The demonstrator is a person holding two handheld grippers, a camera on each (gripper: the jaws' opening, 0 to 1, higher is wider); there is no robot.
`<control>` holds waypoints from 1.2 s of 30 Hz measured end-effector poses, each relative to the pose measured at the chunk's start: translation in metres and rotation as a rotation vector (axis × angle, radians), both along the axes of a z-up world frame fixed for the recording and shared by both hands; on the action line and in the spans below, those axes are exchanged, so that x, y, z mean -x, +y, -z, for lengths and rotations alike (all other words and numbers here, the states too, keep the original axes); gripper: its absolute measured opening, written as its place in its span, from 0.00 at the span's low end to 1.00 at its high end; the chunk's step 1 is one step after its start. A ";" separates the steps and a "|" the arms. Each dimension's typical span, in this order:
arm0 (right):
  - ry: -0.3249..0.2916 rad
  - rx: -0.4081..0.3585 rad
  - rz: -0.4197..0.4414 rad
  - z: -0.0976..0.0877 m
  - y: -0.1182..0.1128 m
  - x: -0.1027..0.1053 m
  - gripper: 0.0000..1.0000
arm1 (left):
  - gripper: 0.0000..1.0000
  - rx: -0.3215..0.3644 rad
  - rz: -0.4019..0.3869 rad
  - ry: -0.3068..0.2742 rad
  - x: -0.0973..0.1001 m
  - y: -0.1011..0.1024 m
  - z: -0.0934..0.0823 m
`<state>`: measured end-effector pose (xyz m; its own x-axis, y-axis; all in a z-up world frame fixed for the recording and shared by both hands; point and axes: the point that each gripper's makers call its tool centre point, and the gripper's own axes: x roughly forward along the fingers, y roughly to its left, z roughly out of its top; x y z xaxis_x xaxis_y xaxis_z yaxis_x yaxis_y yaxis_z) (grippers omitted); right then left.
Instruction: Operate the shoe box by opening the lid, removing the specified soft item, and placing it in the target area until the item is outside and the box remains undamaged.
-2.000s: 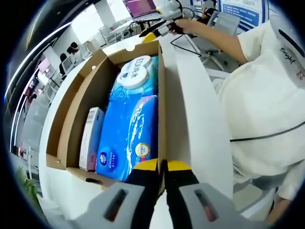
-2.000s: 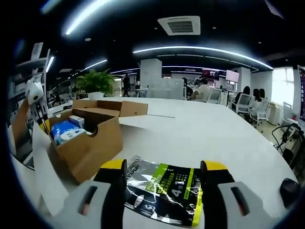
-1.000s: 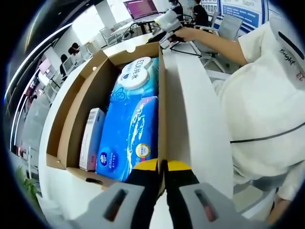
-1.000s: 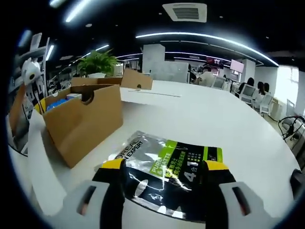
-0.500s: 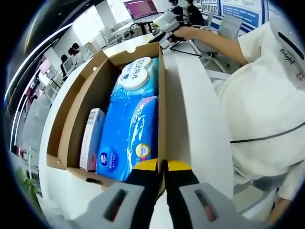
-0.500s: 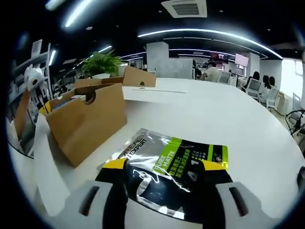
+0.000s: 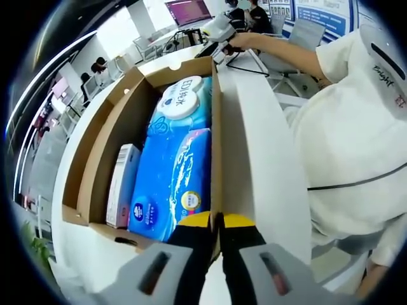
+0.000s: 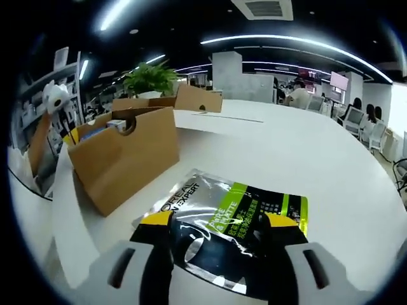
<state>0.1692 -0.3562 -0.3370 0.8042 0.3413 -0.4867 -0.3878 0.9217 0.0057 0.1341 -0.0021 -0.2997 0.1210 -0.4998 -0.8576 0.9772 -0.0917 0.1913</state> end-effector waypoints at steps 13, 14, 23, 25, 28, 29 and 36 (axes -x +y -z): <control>-0.030 -0.010 0.061 0.000 0.003 0.003 0.56 | 0.03 0.001 0.002 -0.003 0.001 0.000 0.000; -0.033 -0.011 0.055 0.000 0.004 0.002 0.56 | 0.03 0.001 0.002 -0.002 0.001 0.000 0.000; -0.039 -0.016 0.050 0.000 0.007 0.003 0.56 | 0.03 0.000 0.001 0.000 0.001 0.000 0.000; -0.013 -0.002 0.010 0.000 0.011 0.007 0.61 | 0.03 0.001 0.002 0.000 0.001 -0.001 0.000; 0.011 0.038 0.018 -0.008 0.002 0.009 0.81 | 0.03 0.001 0.002 -0.001 0.002 -0.001 0.000; -0.042 0.066 0.007 -0.020 -0.001 0.008 0.78 | 0.03 0.000 0.001 0.000 0.002 -0.001 0.000; -0.142 -0.013 -0.038 -0.058 0.010 0.017 0.67 | 0.03 -0.007 -0.002 0.011 0.003 -0.001 0.000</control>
